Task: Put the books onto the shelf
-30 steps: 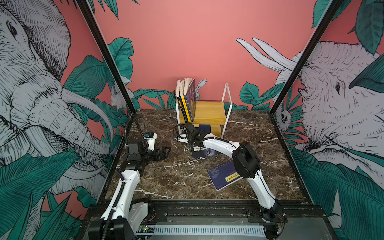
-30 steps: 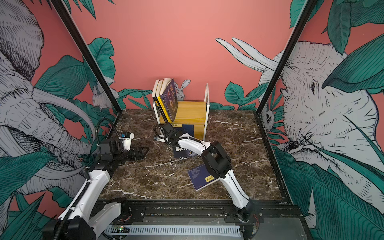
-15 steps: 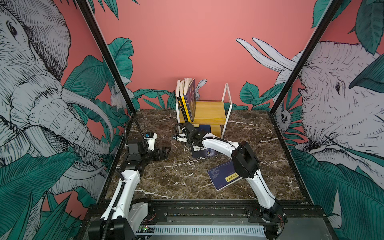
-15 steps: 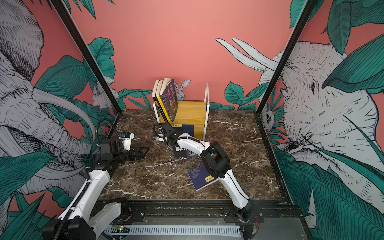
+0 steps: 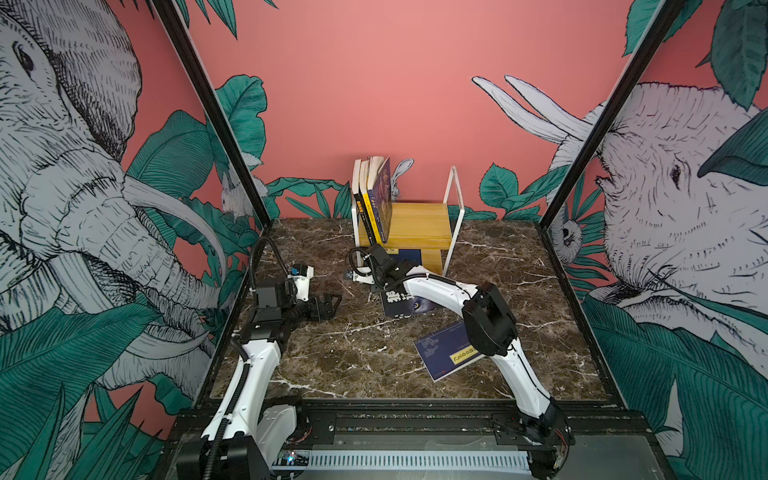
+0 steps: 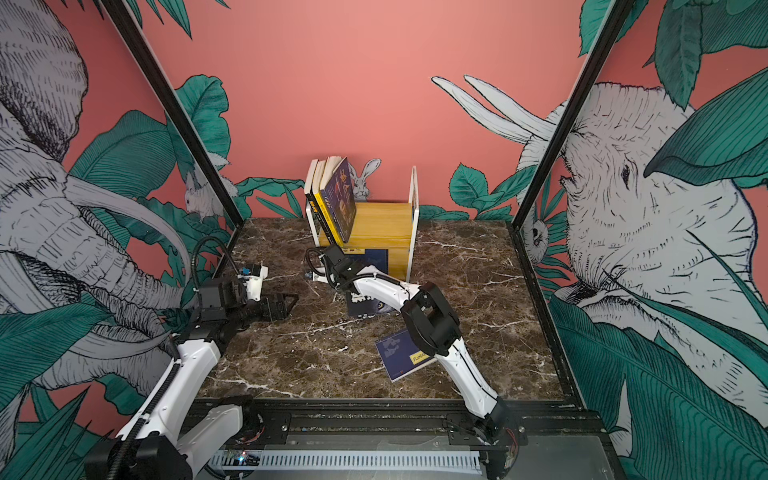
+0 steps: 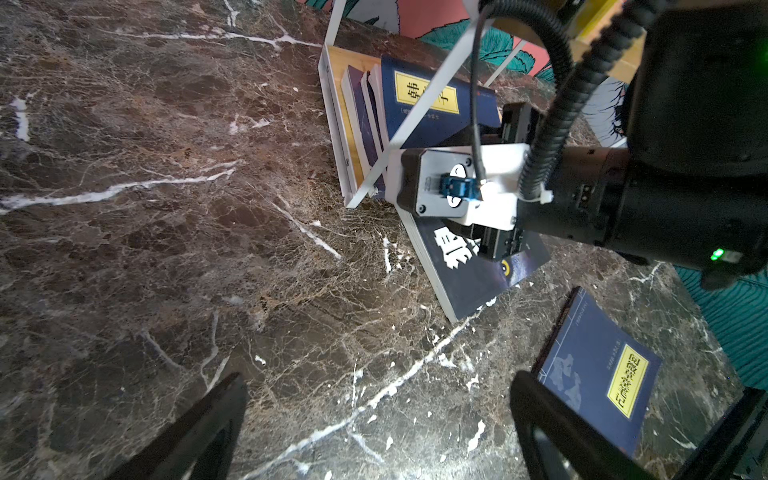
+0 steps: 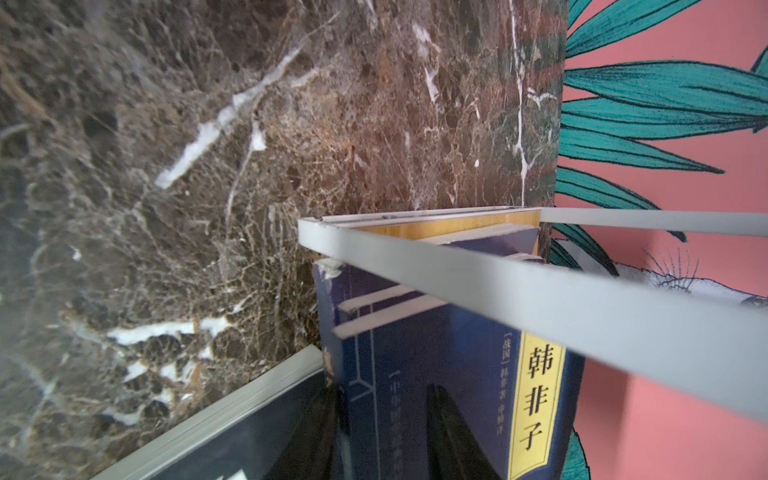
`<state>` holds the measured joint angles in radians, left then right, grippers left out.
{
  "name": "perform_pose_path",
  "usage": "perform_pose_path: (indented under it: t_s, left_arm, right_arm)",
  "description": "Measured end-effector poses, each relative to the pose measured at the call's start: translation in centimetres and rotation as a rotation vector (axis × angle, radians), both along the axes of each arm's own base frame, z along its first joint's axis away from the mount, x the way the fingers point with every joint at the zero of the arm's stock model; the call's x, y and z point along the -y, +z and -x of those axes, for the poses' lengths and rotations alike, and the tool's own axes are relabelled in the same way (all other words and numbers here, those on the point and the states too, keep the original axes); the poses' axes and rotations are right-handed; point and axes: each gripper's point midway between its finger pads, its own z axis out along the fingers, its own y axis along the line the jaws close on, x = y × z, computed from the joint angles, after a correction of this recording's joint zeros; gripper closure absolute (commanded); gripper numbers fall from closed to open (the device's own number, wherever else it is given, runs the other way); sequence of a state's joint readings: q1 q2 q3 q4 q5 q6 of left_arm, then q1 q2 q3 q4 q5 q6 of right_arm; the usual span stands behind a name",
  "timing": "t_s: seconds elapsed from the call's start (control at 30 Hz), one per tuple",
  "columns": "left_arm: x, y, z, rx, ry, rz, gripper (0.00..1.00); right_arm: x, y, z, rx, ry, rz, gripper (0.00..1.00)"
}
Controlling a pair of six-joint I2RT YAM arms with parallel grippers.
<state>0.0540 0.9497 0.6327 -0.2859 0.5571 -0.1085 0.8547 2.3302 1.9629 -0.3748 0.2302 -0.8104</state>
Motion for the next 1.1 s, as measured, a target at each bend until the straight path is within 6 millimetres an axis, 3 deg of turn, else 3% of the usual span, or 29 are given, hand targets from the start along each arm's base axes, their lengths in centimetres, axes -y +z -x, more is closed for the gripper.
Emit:
perform_pose_path:
  t_s: [0.77,0.87,1.1]
  left_arm:
    - [-0.12,-0.08,0.0,-0.002,0.004,0.0,0.01]
    - [-0.12,-0.09,0.01,-0.002,0.004,0.0,0.01]
    - [-0.12,-0.29,0.09,-0.007,0.004,0.001,0.01]
  right_arm:
    - [-0.02,0.08,-0.43,0.0,-0.005,-0.011,0.65]
    - [-0.04,0.08,-0.42,-0.002,-0.007,-0.014,0.61]
    - [-0.5,0.25,0.03,-0.014,-0.002,-0.034,0.41]
